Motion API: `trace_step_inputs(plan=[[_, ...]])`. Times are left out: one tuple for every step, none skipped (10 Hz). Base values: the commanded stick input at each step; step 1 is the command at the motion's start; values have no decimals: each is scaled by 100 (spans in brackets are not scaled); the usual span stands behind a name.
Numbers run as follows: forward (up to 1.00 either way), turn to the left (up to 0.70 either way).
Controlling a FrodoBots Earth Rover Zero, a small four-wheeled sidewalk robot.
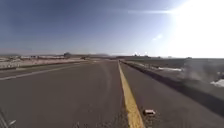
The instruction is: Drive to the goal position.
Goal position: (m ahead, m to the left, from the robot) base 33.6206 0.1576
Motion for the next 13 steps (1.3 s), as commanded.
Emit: trace_step_inputs(plan=[[70,0],[70,0],[70,0],[70,0],[70,0],[70,0],[70,0],[70,0],[70,0],[70,0],[70,0],[70,0],[70,0]])
